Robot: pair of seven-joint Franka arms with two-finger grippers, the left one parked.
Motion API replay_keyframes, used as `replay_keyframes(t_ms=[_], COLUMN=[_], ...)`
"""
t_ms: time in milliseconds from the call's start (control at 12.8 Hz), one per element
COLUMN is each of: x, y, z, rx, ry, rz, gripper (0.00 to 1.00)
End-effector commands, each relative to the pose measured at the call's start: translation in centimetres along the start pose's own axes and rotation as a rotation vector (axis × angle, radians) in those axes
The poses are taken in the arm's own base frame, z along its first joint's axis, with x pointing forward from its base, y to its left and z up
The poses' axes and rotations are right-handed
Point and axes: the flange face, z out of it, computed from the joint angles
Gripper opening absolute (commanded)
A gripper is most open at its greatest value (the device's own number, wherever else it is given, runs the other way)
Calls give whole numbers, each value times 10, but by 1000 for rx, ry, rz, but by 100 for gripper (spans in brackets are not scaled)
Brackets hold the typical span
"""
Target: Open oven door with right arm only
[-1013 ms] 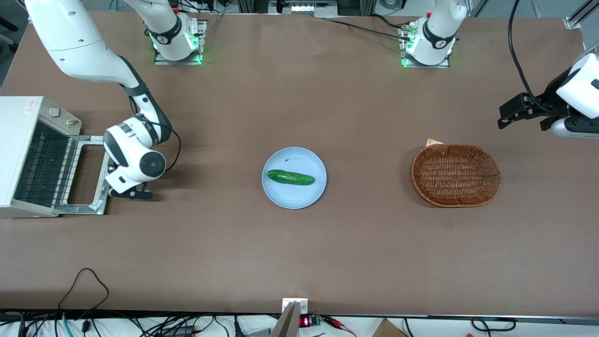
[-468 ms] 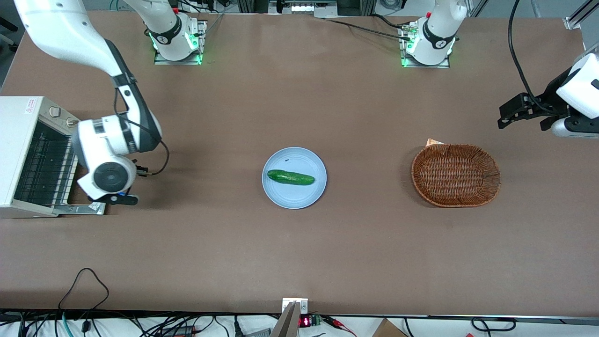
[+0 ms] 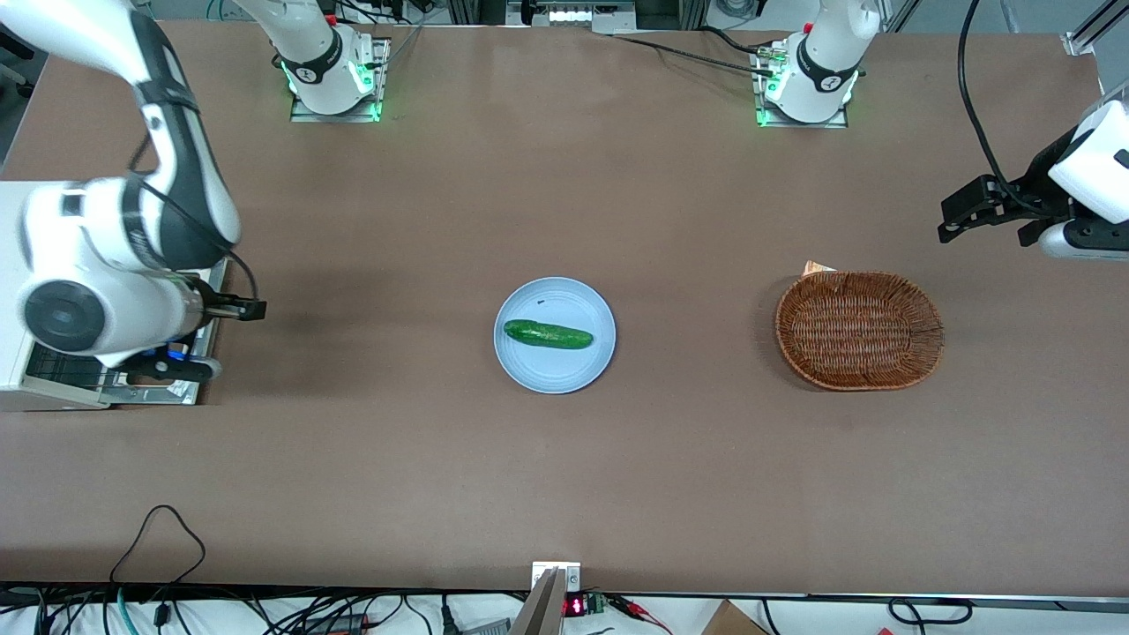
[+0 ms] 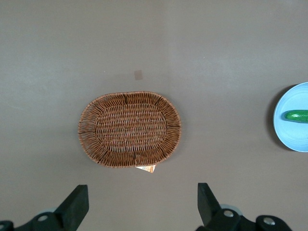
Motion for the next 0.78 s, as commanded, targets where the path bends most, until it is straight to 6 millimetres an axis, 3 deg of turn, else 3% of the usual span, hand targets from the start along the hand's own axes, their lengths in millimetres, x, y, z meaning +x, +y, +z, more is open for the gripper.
replay_keyframes(t_ms=[0, 312, 545, 701], x=[-30, -68, -107, -123], y=[18, 24, 21, 18], z=[-50, -100, -102, -103], rx=[151, 191, 191, 208], ry=[37, 128, 179, 275], rz=[6, -63, -76, -81], gripper=[100, 100, 100, 100])
